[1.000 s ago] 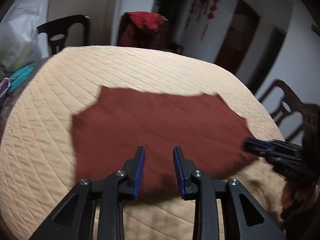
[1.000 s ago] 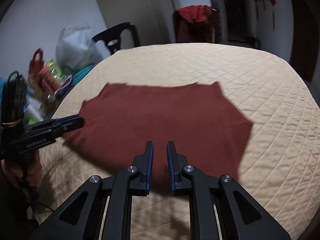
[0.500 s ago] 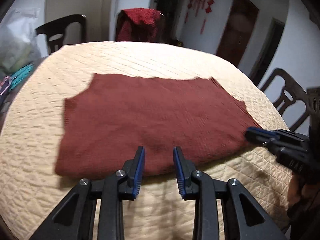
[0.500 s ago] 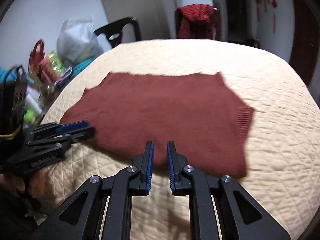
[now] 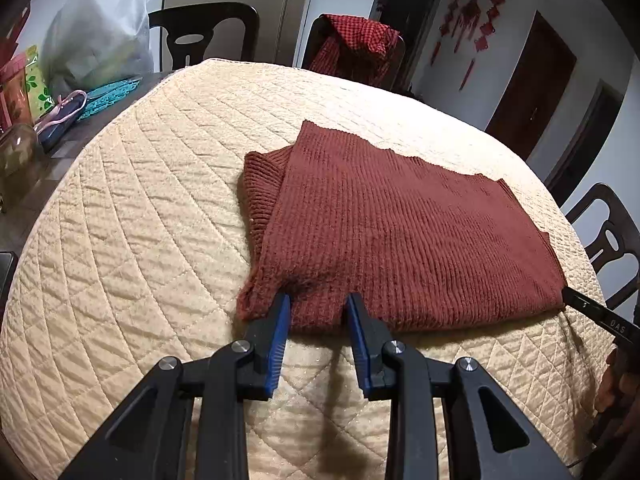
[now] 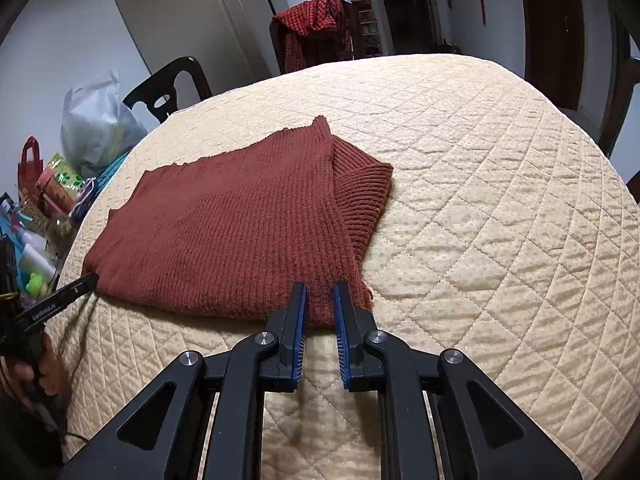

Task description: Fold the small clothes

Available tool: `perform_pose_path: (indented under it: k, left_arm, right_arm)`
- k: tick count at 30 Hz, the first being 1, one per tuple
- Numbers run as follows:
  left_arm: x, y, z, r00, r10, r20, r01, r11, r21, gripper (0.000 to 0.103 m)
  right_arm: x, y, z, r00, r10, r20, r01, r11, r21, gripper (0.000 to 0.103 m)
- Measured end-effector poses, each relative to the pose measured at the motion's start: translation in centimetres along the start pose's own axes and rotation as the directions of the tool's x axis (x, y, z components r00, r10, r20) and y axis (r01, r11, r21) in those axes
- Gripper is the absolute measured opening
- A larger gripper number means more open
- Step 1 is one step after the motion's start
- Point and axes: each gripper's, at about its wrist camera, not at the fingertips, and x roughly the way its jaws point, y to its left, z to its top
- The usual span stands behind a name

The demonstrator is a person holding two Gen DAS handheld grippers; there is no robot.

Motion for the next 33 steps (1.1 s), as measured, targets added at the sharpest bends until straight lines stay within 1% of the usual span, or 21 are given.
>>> perform_pose_path:
  k: [2, 4, 8, 10, 11, 12, 15, 19, 33]
  left_arm:
    - [-0.1, -0.1, 0.0, 1.0, -0.005, -0.001, 0.005, 1.0, -0.007, 0.032]
    - [-0.7, -0.1, -0.2, 1.0, -0.004, 0.004, 0.004, 1.0, -0.013, 0.032]
    - [-2.6, 0.3, -1.1, 1.0, -0.003, 0.021, 0.004, 1.0, -0.018, 0.034]
    - [-3.2, 0.5, -1.5, 1.0, -0.002, 0.024, 0.003, 1.0, -0.027, 0.036]
    - [-3.6, 0.6, -1.8, 1.0, 0.004, 0.026, -0.003, 1.0, -0.031, 0.037]
    - [-3.8, 0.6, -2.1, 1.0, 0.012, 0.027, -0.011, 0.999, -0.033, 0.038]
    - [-4.3, 0.6, -2.7, 0.999, 0.031, 0.02, -0.03, 0.999, -0.036, 0.039]
    - [-4.7, 0.6, -3.1, 0.999, 0.034, 0.021, -0.033, 0.999, -0.034, 0.039]
    - [-4.3, 0.6, -2.9, 0.999, 0.036, 0.015, -0.036, 0.999, -0.03, 0.04]
  right_arm:
    - [-0.5, -0.2, 0.0, 1.0, 0.012, 0.002, -0.012, 1.0, 0.012, 0.014]
    - [-1.2, -0.4, -0.2, 1.0, 0.018, 0.012, -0.018, 1.0, 0.015, 0.017]
    - [-2.6, -0.3, -1.1, 0.999, 0.041, 0.023, -0.041, 0.999, 0.014, 0.02]
    - [-3.1, -0.4, -1.7, 0.998, 0.062, 0.023, -0.062, 0.998, 0.027, 0.025]
    - [-3.3, -0.4, -1.9, 0.997, 0.074, 0.022, -0.075, 0.997, 0.033, 0.034]
    - [-3.5, -0.3, -2.3, 0.996, 0.085, 0.02, -0.086, 0.996, 0.039, 0.037]
    - [-3.9, -0.1, -3.1, 0.995, 0.099, 0.011, -0.1, 0.994, 0.047, 0.037]
    - [-4.1, 0.2, -3.8, 0.994, 0.11, 0.003, -0.11, 0.993, 0.048, 0.037]
    - [-3.5, 0.4, -3.7, 0.992, 0.127, -0.009, -0.126, 0.989, 0.074, 0.037]
